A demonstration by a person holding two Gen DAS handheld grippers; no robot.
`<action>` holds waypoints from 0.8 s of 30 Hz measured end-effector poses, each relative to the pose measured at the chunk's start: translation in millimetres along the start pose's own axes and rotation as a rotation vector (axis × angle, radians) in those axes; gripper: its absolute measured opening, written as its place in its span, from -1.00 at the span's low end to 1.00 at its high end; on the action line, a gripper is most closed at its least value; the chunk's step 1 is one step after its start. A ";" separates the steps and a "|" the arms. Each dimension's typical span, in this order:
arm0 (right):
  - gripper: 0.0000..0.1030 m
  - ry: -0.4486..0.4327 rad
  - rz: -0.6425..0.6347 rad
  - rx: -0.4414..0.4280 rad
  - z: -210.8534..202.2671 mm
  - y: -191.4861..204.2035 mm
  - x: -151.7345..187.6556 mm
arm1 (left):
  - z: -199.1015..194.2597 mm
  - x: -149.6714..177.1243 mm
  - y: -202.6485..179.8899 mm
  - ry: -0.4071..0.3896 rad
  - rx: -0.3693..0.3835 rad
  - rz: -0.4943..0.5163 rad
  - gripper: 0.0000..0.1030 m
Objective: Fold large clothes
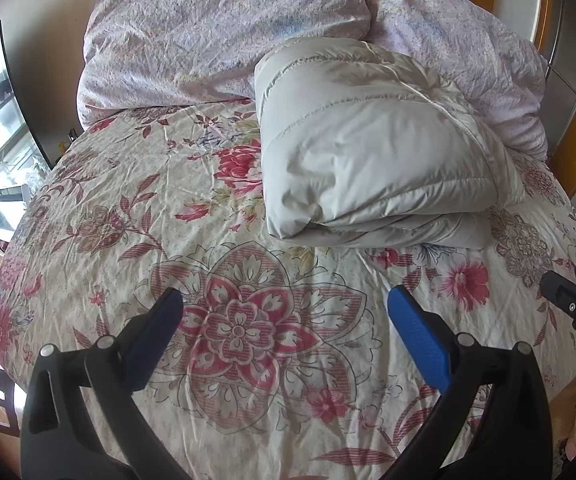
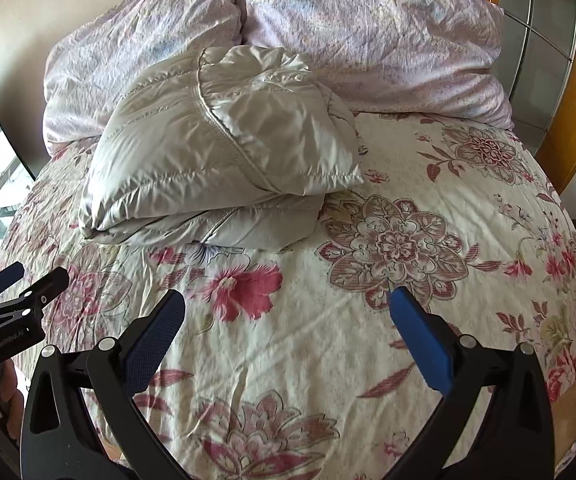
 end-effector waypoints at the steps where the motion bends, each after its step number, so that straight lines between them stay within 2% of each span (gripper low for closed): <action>1: 0.97 0.008 -0.003 -0.001 -1.4 1.2 0.6 | -1.0 -0.1 -0.5 0.006 0.004 0.001 0.96; 12: 0.97 0.016 -0.027 -0.025 -24.5 6.7 6.4 | -13.4 2.8 -3.3 0.058 0.042 0.022 0.96; 24: 0.97 0.066 -0.010 -0.049 -23.2 1.9 7.1 | -24.3 3.5 -9.9 0.067 0.077 0.045 0.96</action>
Point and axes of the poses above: each gripper's, at about its wrist camera, not at the fingertips, and z roughly the way its jaws point, y to its left, x to its underside, the point moved 1 cm from there along z, roughly the way its jaws point, and after that the axes turned 14 degrees about y, right-handed, at the moved point
